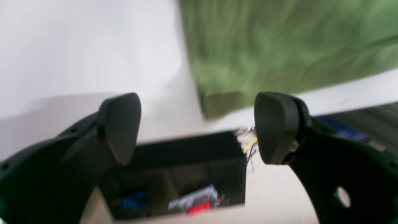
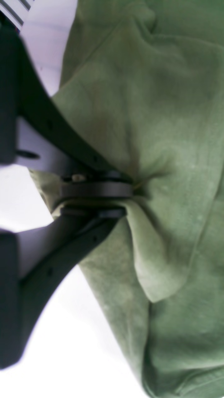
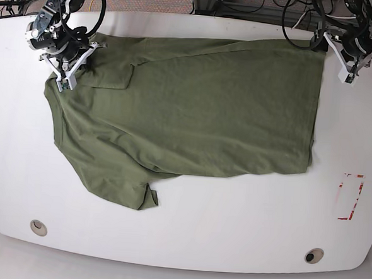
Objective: Fold the T-shirt properly
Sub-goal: 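Slide both grippers along the shirt edges toward the collar to smooth it, then move the left gripper down along the shirt side and grasp the edge, then lift the shirt edges with both grippers and fold toward the collar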
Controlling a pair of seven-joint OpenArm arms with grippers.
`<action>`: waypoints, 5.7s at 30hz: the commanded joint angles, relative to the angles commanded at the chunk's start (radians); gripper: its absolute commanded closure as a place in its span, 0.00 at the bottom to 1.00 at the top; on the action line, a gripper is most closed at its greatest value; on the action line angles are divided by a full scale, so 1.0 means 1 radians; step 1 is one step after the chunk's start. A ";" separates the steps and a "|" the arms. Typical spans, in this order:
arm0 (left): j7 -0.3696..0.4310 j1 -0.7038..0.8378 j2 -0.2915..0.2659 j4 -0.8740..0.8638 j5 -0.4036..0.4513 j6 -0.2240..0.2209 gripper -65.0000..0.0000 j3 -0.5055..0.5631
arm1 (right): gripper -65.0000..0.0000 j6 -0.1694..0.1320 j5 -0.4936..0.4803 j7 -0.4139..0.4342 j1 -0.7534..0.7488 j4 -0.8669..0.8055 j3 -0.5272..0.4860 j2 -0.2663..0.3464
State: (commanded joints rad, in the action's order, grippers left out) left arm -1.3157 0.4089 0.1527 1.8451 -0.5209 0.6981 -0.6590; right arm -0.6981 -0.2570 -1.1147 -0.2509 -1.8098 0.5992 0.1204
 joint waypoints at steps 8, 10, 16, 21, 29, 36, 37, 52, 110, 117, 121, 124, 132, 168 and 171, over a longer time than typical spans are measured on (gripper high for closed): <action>0.021 0.006 -0.002 -0.029 0.012 0.000 0.18 0.043 | 0.95 0.000 0.000 0.000 0.000 -0.014 0.002 -0.002; 0.023 0.005 -0.002 -0.031 0.023 0.000 0.18 0.044 | 0.95 0.000 0.000 -0.002 0.000 -0.014 0.002 -0.002; 0.023 0.002 -0.003 -0.032 0.043 0.000 0.29 0.089 | 0.95 0.000 0.000 -0.002 0.000 -0.014 0.002 -0.002; 0.020 0.002 0.000 -0.048 0.040 0.000 0.50 0.118 | 0.95 0.000 0.000 -0.002 0.000 -0.015 0.002 -0.002; 0.018 0.002 0.000 -0.048 0.040 0.000 0.91 0.118 | 0.96 0.000 -0.002 -0.017 -0.006 -0.097 0.003 -0.020; -0.025 -0.003 0.003 -0.025 0.038 0.000 1.00 0.118 | 0.96 0.000 0.000 -0.077 -0.014 -0.198 0.003 -0.043; -0.029 -0.003 0.003 -0.009 0.038 0.000 1.00 0.117 | 0.96 0.000 0.000 -0.083 -0.014 -0.201 0.003 -0.043; -0.078 -0.043 0.028 0.117 0.037 0.000 1.00 0.114 | 0.96 0.000 -0.002 -0.107 -0.026 -0.204 0.054 -0.043; -0.075 -0.686 0.100 -0.569 0.043 0.000 0.85 0.176 | 0.95 0.000 -0.137 -0.005 0.189 0.127 0.011 0.117; -0.075 -0.700 0.100 -0.571 0.043 0.000 0.67 0.176 | 0.95 0.000 -0.137 -0.005 0.187 0.127 0.011 0.114; -0.075 -0.729 0.100 -0.571 0.043 0.000 0.64 0.176 | 0.95 0.000 -0.137 -0.005 0.186 0.127 0.012 0.114; -0.075 -0.740 0.100 -0.572 0.043 0.000 0.63 0.175 | 0.95 0.000 -0.137 -0.005 0.186 0.126 0.012 0.115; -0.040 -0.749 0.101 -0.572 0.040 0.000 0.63 0.175 | 0.95 0.000 -0.141 -0.003 0.170 0.121 0.012 0.115; 0.272 -0.502 0.190 -0.562 0.041 0.000 0.62 0.201 | 0.36 0.000 -0.140 0.011 -0.003 -0.008 0.203 -0.021; 0.282 -0.493 0.193 -0.562 0.041 0.000 0.62 0.201 | 0.36 0.000 -0.138 0.046 0.015 0.040 0.203 -0.018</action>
State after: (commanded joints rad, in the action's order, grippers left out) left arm -1.0334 -0.0836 0.3460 1.2835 -0.4795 0.6981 -0.4580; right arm -0.6981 -0.3951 -1.0687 -0.2355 -1.7699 0.8017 0.1020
